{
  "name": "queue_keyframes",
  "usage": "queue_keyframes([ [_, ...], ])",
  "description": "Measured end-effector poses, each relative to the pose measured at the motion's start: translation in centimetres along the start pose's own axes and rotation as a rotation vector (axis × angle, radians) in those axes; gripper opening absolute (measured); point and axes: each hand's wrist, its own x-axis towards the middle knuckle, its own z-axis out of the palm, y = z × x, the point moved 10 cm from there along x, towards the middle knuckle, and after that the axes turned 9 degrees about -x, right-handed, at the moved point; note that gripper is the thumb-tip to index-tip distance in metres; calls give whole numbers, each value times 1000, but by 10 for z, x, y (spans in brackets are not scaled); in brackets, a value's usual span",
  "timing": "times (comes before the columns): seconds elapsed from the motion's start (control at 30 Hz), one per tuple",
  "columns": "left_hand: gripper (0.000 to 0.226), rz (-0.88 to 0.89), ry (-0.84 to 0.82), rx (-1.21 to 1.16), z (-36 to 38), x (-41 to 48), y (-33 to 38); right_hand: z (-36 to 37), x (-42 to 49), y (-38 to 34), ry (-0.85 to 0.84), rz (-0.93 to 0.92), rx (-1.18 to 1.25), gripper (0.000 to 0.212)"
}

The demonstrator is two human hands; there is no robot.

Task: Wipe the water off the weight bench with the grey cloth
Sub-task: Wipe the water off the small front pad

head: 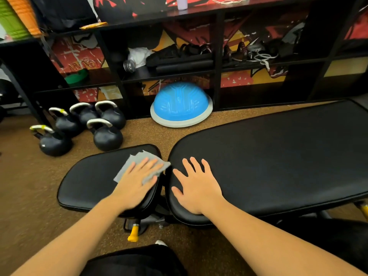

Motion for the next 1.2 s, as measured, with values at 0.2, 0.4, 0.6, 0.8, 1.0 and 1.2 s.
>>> queue_keyframes([
  [0.2, 60, -445, 231, 14, -26, -71, -78, 1, -5, 3, 1, -7, 9, 66],
  [0.4, 56, -383, -51, 79, -8, -73, -52, -1, -7, 0, 18, 3, 26, 65],
  [0.6, 48, 93, -122, -134, 7, -78, 17, -1, -8, 0, 21, -5, 22, 65],
  [0.8, 68, -280, 317, -128, -45, -85, -94, 0, -7, 2, 28, -2, 31, 65],
  [1.0, 60, -441, 445, -106, -46, -98, -106, -1, -7, 1, 30, 2, 31, 64],
  [1.2, 55, 189, 342, 144, -6, -101, -7, -3, -5, 0, 25, 8, 24, 64],
])
